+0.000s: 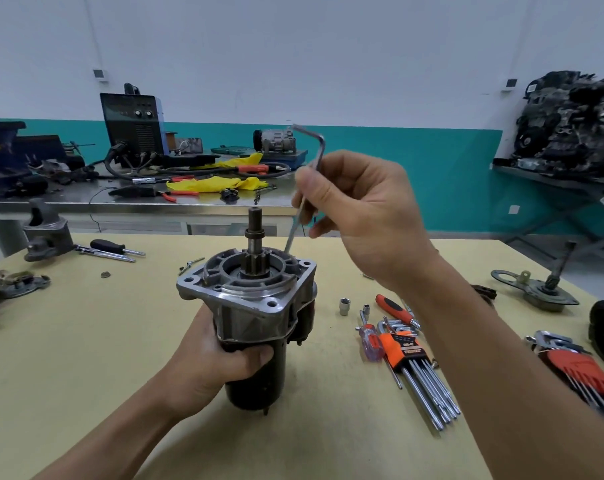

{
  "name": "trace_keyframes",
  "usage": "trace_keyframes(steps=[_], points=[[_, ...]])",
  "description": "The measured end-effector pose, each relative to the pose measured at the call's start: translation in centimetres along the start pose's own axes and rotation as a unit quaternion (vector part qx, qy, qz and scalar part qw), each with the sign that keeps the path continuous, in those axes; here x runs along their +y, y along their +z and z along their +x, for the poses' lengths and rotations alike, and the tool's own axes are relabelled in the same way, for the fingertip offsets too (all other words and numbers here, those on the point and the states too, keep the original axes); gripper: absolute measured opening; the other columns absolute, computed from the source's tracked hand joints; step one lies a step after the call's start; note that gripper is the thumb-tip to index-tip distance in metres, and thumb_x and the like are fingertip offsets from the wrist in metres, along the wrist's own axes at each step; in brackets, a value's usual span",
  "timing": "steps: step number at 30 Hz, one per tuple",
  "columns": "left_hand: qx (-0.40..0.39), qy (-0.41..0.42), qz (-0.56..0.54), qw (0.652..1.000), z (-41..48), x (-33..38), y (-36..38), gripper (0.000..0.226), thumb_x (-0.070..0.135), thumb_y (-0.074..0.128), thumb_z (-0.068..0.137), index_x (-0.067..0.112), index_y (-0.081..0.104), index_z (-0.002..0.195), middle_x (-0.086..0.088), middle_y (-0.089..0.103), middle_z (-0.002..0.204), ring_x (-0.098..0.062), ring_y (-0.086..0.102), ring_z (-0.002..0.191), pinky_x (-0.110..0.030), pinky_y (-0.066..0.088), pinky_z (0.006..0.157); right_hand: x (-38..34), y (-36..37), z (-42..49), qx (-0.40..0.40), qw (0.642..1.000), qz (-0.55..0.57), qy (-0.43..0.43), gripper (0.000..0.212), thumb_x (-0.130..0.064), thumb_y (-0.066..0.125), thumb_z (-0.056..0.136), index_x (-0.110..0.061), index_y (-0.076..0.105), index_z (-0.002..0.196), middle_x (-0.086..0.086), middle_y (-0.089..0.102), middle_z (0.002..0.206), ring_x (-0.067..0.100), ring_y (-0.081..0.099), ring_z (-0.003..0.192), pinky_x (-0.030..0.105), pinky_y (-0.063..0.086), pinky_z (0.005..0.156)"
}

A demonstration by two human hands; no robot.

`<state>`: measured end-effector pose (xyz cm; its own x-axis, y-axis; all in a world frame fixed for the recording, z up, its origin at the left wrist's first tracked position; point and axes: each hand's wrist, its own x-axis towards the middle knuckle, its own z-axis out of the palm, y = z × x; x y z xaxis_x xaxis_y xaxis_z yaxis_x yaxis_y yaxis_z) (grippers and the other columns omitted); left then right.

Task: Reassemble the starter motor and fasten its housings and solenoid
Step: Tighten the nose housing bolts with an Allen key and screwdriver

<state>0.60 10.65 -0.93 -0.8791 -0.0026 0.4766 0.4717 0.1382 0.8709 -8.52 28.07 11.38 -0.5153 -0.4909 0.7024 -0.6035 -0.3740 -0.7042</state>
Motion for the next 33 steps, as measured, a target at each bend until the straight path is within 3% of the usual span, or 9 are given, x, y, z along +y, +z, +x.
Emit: trace_keyframes(steps=[3, 6, 8, 13, 16, 20, 23, 27, 33], points=[[0.045, 0.008, 0.004, 0.999, -0.1, -0.3, 0.7, 0.055, 0.022, 0.074, 0.064, 0.021, 0.066, 0.119, -0.008, 0.072, 0.112, -0.021, 0.069, 0.101, -0.023, 0.055, 0.081, 1.0, -0.1, 0.2, 0.080, 0.996, -0.013, 0.029, 0.026, -0.015, 0.047, 0.104, -0.013, 0.062, 0.083, -0.006, 0.062, 0.066, 0.014, 0.062, 0.066, 0.032, 0.056, 0.064], [0.087, -0.010, 0.004, 0.996, -0.1, -0.8, 0.9, 0.069, 0.027, 0.081, 0.057, 0.012, 0.061, 0.121, -0.008, 0.073, 0.110, -0.023, 0.071, 0.102, -0.026, 0.056, 0.080, 1.6, -1.0, 0.3, 0.135, 0.989, -0.044, 0.038, 0.027, -0.018, 0.042, 0.107, -0.014, 0.058, 0.085, -0.009, 0.056, 0.059, 0.013, 0.060, 0.060, 0.035, 0.057, 0.064], [0.106, -0.007, 0.002, 0.994, 0.0, -1.1, 1.0, 0.068, 0.028, 0.082, 0.053, 0.017, 0.062, 0.117, -0.008, 0.074, 0.107, -0.022, 0.071, 0.100, -0.025, 0.056, 0.078, 2.1, -1.4, 0.0, 0.125, 0.988, -0.080, 0.048, 0.026, -0.020, 0.044, 0.106, -0.016, 0.060, 0.086, -0.011, 0.057, 0.057, 0.013, 0.059, 0.061, 0.033, 0.055, 0.062], [0.102, -0.004, 0.003, 0.995, -0.1, -1.0, 0.9, 0.059, 0.028, 0.081, 0.055, 0.034, 0.066, 0.112, -0.005, 0.074, 0.108, -0.021, 0.071, 0.101, -0.022, 0.055, 0.078, 2.1, -1.8, -0.3, 0.110, 0.990, -0.059, 0.066, 0.028, -0.020, 0.053, 0.102, -0.025, 0.072, 0.081, -0.015, 0.067, 0.070, 0.000, 0.059, 0.071, 0.011, 0.047, 0.062], [0.080, -0.017, 0.001, 0.997, 0.0, -0.7, 0.8, 0.063, 0.025, 0.081, 0.059, 0.029, 0.063, 0.120, -0.007, 0.073, 0.113, -0.023, 0.070, 0.106, -0.023, 0.055, 0.082, 2.2, -1.5, -0.4, 0.085, 0.993, -0.051, 0.071, 0.031, -0.021, 0.051, 0.103, -0.024, 0.071, 0.079, -0.011, 0.070, 0.076, 0.000, 0.062, 0.073, 0.009, 0.046, 0.063], [0.050, -0.039, -0.019, 0.998, 0.1, -0.6, 1.0, 0.074, 0.022, 0.082, 0.063, 0.011, 0.054, 0.131, -0.014, 0.071, 0.116, -0.029, 0.069, 0.108, -0.028, 0.055, 0.085, 4.0, 0.2, -1.4, 0.088, 0.989, -0.056, 0.104, 0.034, -0.023, 0.045, 0.106, -0.019, 0.065, 0.079, 0.002, 0.070, 0.082, 0.010, 0.067, 0.078, 0.017, 0.051, 0.069], [0.047, -0.043, -0.024, 0.998, 0.1, -0.7, 1.1, 0.079, 0.021, 0.083, 0.061, 0.006, 0.051, 0.132, -0.016, 0.072, 0.116, -0.031, 0.069, 0.108, -0.030, 0.055, 0.087, 4.7, 1.2, -1.8, 0.125, 0.983, -0.005, 0.132, 0.040, -0.027, 0.040, 0.107, -0.018, 0.061, 0.075, 0.002, 0.070, 0.078, 0.020, 0.071, 0.076, 0.023, 0.053, 0.063], [0.035, -0.037, -0.014, 0.999, 0.2, -0.8, 1.2, 0.079, 0.022, 0.081, 0.061, 0.005, 0.051, 0.133, -0.016, 0.072, 0.117, -0.032, 0.068, 0.111, -0.034, 0.055, 0.093, 5.0, 1.5, -2.2, 0.147, 0.980, 0.028, 0.133, 0.047, -0.031, 0.039, 0.106, -0.029, 0.063, 0.066, 0.001, 0.068, 0.073, 0.022, 0.072, 0.070, 0.024, 0.052, 0.055], [0.032, -0.033, 0.023, 0.999, 0.1, -0.6, 1.4, 0.071, 0.026, 0.079, 0.065, 0.009, 0.057, 0.130, -0.012, 0.071, 0.119, -0.027, 0.068, 0.112, -0.030, 0.054, 0.093, 5.2, 1.2, -2.6, 0.135, 0.981, 0.056, 0.131, 0.042, -0.037, 0.042, 0.101, -0.030, 0.063, 0.065, 0.001, 0.066, 0.071, 0.026, 0.072, 0.067, 0.030, 0.055, 0.059]])
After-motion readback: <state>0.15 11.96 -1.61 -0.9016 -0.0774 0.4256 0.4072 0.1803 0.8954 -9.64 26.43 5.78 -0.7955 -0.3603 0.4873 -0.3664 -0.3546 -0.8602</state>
